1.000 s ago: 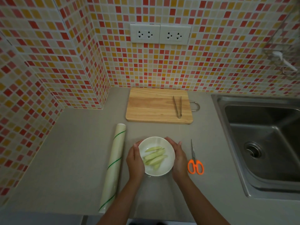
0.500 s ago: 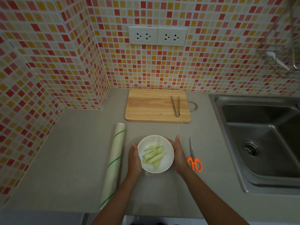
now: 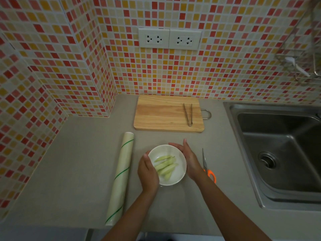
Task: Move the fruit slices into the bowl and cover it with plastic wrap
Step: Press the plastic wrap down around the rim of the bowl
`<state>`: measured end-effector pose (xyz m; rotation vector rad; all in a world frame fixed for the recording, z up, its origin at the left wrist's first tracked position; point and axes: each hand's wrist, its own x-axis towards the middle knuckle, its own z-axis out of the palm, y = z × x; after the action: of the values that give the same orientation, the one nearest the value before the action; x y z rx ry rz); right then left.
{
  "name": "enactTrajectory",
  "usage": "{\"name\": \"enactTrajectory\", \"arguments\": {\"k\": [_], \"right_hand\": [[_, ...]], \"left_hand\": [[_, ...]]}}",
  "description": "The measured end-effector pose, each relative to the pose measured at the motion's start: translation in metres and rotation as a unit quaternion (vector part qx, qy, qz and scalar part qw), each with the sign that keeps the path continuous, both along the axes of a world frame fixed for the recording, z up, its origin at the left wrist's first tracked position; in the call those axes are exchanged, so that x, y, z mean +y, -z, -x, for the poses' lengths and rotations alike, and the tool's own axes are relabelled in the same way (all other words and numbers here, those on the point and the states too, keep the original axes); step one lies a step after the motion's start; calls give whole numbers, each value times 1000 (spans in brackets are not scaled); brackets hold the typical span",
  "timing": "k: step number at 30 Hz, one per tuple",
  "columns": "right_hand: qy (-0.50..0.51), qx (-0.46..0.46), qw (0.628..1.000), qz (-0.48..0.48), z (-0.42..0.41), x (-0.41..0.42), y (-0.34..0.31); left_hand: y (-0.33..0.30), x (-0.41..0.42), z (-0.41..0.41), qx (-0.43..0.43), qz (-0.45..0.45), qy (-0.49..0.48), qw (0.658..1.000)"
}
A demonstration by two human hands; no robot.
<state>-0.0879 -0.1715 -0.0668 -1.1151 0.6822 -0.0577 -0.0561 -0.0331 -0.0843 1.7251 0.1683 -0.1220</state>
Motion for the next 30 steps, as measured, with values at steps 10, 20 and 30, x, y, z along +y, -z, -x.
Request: {"name": "enactTrajectory", "arguments": {"k": [10,20,30], "right_hand": [[-74,2,997,-16,5,-4,10],[16,14,994,108,4,-20,15],[-97,3,995,8,-11,-2,0]], "left_hand": [[5,7,-24,-11,26,117,993],[-9,16,-61,-81,-103,202,971],[-5,10,8,31,77,22,996]]}}
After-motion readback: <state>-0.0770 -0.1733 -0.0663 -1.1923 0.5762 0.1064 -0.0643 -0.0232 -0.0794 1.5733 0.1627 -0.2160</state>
